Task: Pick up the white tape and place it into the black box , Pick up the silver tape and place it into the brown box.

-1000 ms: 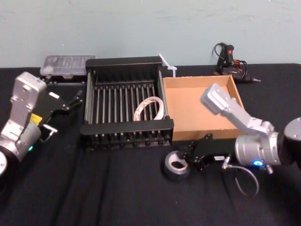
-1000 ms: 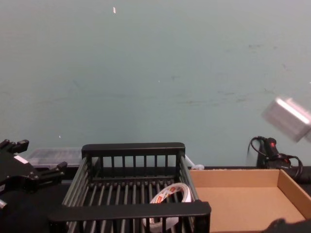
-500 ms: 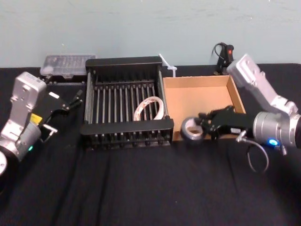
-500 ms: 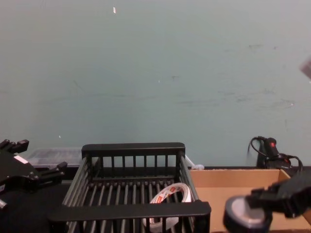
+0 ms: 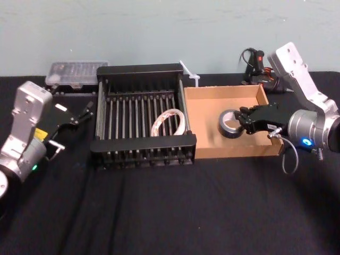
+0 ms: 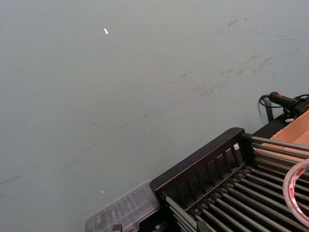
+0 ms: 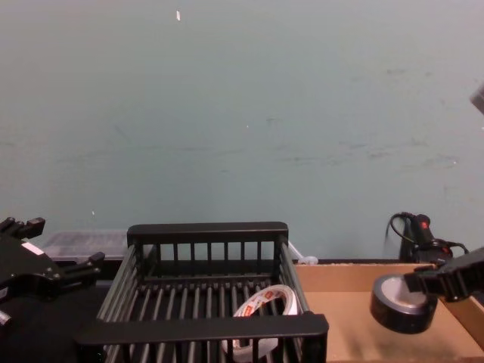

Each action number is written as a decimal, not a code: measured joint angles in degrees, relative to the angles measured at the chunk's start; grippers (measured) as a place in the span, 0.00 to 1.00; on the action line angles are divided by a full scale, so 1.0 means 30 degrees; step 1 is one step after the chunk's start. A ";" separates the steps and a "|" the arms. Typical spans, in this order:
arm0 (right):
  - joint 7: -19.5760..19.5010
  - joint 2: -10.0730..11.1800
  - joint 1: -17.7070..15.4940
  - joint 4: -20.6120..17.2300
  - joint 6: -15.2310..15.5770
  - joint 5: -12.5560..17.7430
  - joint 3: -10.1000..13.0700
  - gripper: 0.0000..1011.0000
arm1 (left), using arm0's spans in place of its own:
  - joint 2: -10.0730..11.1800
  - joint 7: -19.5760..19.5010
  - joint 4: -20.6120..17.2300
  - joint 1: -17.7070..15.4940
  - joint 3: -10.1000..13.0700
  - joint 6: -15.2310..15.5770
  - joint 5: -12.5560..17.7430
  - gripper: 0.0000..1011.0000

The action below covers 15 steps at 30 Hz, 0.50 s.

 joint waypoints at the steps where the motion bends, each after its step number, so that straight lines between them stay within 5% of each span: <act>1: -0.0069 -0.0165 0.0097 0.0245 0.0051 -0.0056 0.0062 0.13 | 0.0000 0.0000 0.0000 0.0000 0.0000 0.0000 0.0000 0.99; 15: -0.0224 -0.0478 0.0244 0.0658 0.0161 -0.0240 0.0226 0.13 | -0.0001 0.0000 0.0000 0.0000 -0.0001 0.0000 0.0001 0.99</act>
